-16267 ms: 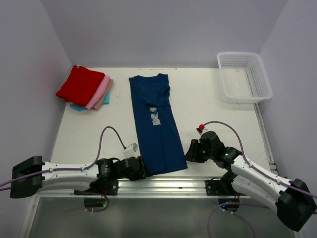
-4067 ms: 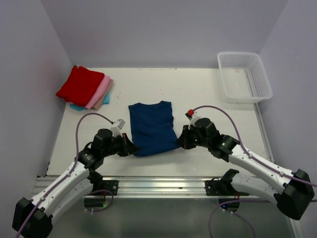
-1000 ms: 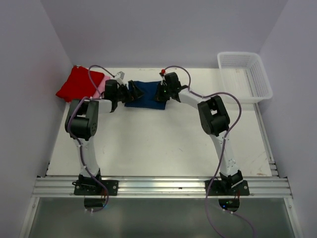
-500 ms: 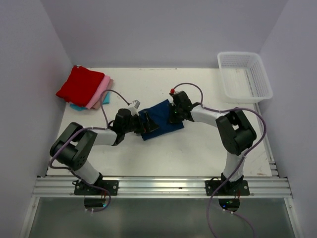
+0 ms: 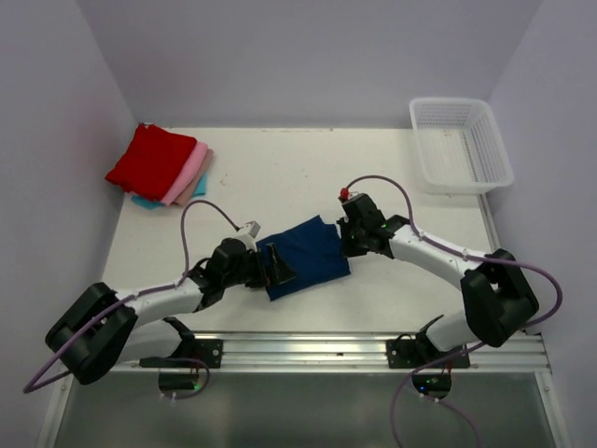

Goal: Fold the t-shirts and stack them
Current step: Put the neatly folded tshirt into the corner of the board with the left arm

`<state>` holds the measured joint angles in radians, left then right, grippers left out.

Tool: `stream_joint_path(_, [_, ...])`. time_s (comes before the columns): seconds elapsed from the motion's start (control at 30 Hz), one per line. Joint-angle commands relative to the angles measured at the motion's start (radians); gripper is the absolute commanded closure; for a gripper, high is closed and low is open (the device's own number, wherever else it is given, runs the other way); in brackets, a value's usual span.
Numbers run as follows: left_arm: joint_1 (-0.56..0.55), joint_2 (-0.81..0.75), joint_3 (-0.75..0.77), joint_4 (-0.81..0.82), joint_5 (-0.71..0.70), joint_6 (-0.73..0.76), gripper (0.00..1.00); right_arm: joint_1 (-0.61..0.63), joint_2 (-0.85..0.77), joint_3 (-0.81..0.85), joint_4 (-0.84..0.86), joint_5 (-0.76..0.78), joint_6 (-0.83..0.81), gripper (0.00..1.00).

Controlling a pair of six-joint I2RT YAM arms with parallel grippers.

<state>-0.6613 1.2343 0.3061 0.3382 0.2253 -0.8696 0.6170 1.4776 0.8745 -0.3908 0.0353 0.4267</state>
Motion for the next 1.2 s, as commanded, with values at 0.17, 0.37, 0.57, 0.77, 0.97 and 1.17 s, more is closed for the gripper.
stream_joint_path(0.17, [-0.029, -0.32, 0.123, -0.527, -0.36, 0.033, 0.0, 0.024, -0.047, 0.087, 0.042, -0.133, 0.001, 1.0])
stream_joint_path(0.37, [-0.029, -0.3, 0.157, -0.533, -0.379, 0.055, 0.0, 0.084, 0.111, 0.06, 0.291, -0.394, 0.112, 1.0])
stream_joint_path(0.57, [-0.029, -0.266, 0.096, -0.547, -0.363, 0.018, 0.0, 0.144, 0.246, 0.032, 0.411, -0.396, 0.171, 1.0])
stream_joint_path(0.77, [-0.029, -0.262, 0.068, -0.637, -0.372, 0.02, 0.0, 0.162, 0.263, 0.034, 0.343, -0.279, 0.155, 1.0])
stream_joint_path(0.97, [-0.032, -0.213, -0.062, -0.434, -0.281, -0.022, 0.0, 0.171, 0.265, 0.04, 0.31, -0.232, 0.144, 1.0])
stream_joint_path(1.17, [-0.029, -0.153, -0.22, -0.036, -0.141, -0.109, 0.33, 0.176, 0.25, 0.044, 0.287, -0.219, 0.135, 1.0])
